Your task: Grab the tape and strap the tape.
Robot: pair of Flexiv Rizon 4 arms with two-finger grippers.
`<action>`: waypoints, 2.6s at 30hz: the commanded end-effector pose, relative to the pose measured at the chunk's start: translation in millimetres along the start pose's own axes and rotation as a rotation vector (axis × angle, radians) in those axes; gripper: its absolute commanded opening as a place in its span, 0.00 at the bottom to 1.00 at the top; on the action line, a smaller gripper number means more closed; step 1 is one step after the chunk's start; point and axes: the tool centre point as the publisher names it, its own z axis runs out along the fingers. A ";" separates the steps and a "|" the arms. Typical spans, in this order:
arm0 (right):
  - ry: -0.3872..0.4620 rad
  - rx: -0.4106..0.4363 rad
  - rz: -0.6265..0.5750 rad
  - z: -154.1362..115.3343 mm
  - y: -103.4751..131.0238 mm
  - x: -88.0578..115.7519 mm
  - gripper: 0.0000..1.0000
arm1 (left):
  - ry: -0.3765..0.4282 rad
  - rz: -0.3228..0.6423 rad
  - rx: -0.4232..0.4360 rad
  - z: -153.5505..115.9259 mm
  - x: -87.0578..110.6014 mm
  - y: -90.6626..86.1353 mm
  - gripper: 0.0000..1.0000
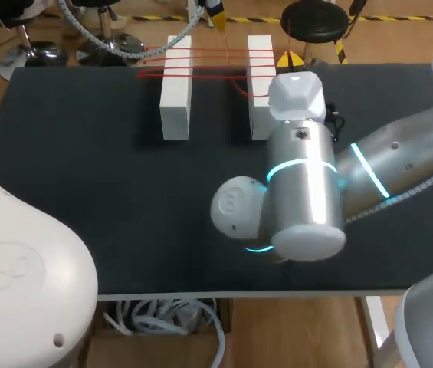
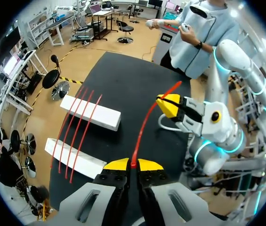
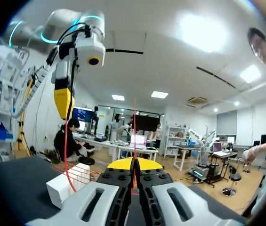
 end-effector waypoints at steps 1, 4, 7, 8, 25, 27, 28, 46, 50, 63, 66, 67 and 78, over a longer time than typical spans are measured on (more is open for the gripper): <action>-0.072 0.039 -0.042 -2.8 12.5 13.6 0.00 | 0.000 -0.001 -0.004 -0.6 0.0 -0.7 0.00; -0.057 0.030 -0.069 0.1 11.2 15.0 0.00 | 0.000 -0.001 -0.004 -0.6 0.0 -0.7 0.00; -0.047 0.026 -0.089 4.6 10.2 21.0 0.00 | 0.000 -0.001 -0.004 -0.6 0.0 -0.7 0.00; -0.036 0.025 -0.074 6.5 11.3 24.2 0.00 | 0.000 -0.001 -0.004 -0.6 0.0 -0.7 0.00; 0.007 0.021 0.030 8.2 20.2 30.1 0.00 | 0.000 -0.001 -0.004 -0.6 0.0 -0.7 0.00; 0.007 0.021 0.030 8.2 20.2 30.1 0.00 | 0.000 -0.001 -0.004 -0.6 0.0 -0.7 0.00; 0.007 0.021 0.030 8.2 20.2 30.1 0.00 | 0.000 -0.001 -0.004 -0.6 0.0 -0.7 0.00; 0.007 0.021 0.030 8.2 20.2 30.1 0.00 | 0.000 -0.001 -0.004 -0.6 0.0 -0.7 0.00; -0.006 0.031 0.005 12.7 19.7 27.2 0.00 | 0.000 -0.001 -0.004 -0.6 0.0 -0.7 0.00; -0.040 -0.078 -0.275 38.4 23.7 25.1 0.00 | 0.000 -0.001 -0.004 -0.6 0.0 -0.7 0.00; -0.035 -0.116 -0.352 39.8 25.9 25.6 0.00 | 0.000 -0.001 -0.004 -0.6 0.0 -0.7 0.00; -0.033 -0.129 -0.384 39.4 26.8 25.3 0.00 | 0.000 -0.001 -0.004 -0.6 0.0 -0.7 0.00; -0.022 -0.229 -0.687 40.2 27.6 20.0 0.00 | 0.000 -0.001 -0.004 -0.6 0.0 -0.7 0.00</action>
